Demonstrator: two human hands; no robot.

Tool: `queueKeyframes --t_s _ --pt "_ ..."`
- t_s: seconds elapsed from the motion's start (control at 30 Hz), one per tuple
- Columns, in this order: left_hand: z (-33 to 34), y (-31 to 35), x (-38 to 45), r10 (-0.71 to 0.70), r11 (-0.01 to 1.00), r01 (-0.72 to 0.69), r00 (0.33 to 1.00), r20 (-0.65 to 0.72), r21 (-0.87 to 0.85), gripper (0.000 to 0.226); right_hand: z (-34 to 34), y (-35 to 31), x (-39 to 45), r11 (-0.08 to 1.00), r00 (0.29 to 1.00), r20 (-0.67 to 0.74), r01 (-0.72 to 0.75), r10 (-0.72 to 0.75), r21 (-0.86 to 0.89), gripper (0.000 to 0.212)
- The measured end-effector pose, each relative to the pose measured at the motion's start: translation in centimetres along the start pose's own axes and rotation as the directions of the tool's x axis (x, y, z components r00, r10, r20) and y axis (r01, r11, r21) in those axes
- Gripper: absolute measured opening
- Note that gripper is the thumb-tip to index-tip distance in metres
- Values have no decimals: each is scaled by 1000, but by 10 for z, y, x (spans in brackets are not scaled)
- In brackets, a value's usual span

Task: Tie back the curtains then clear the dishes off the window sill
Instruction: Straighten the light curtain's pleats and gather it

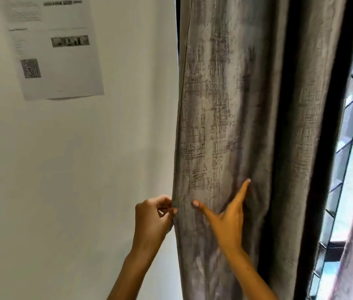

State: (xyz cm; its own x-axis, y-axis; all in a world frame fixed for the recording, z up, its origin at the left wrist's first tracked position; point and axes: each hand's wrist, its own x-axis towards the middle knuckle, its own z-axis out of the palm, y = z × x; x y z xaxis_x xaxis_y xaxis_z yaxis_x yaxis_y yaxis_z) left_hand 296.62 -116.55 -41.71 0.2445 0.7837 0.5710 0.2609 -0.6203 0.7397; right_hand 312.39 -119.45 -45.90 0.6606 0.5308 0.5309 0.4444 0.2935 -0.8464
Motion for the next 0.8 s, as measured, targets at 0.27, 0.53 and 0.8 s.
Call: queueKeyframes --t_s 0.27,0.53,0.8 --pt "-2 -8 3 -20 1000 19 999 -36 -2 8 14 5 -12 993 994 -16 112 -113 -46 83" --pt "-5 -5 1 -20 999 19 999 -31 -34 9 16 -1 4 973 987 -154 7 -44 -232 152" --pt "-8 -8 -2 -13 998 14 1000 14 -66 15 21 2 7 991 991 -80 116 -111 69 98"
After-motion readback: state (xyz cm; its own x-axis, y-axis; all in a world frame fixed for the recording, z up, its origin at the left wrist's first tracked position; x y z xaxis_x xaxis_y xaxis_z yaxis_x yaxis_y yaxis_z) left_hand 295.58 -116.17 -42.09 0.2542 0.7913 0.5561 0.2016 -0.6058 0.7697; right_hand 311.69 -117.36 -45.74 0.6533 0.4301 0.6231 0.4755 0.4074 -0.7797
